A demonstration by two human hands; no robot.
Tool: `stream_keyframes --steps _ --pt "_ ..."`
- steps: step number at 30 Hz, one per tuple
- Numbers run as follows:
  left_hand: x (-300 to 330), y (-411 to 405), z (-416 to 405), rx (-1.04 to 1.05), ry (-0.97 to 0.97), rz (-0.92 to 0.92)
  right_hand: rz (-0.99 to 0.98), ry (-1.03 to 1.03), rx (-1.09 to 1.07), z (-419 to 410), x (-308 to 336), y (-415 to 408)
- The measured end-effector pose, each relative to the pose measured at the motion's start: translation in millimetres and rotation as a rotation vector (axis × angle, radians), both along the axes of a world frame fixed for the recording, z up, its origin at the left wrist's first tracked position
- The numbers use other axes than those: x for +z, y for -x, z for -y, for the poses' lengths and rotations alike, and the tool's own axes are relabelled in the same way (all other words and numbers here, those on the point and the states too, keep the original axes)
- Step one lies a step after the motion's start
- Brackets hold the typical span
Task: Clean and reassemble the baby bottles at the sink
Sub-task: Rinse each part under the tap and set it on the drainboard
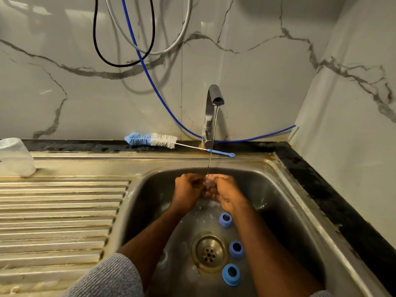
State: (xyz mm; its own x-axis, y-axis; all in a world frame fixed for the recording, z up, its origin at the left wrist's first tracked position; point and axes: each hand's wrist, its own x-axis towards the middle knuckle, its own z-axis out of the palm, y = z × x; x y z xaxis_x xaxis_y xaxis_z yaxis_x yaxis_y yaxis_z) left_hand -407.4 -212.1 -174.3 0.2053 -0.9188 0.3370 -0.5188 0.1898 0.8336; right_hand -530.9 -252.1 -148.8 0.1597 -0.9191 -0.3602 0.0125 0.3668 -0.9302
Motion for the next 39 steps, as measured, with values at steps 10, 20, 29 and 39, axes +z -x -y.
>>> stream_keyframes --steps 10,20,29,39 --pt "2 -4 -7 0.048 -0.092 0.077 -0.135 0.002 0.269 -7 0 5" --pt "44 -51 -56 0.111 -0.054 0.112 -0.621 0.48 0.396 -30 -14 -17" --pt "89 -154 -123 0.209 -0.05 0.21 -0.813 0.69 0.207 -58 9 -51" --pt "87 -303 -188 0.506 -0.141 0.083 -0.585 0.855 0.442 -78 67 -226"
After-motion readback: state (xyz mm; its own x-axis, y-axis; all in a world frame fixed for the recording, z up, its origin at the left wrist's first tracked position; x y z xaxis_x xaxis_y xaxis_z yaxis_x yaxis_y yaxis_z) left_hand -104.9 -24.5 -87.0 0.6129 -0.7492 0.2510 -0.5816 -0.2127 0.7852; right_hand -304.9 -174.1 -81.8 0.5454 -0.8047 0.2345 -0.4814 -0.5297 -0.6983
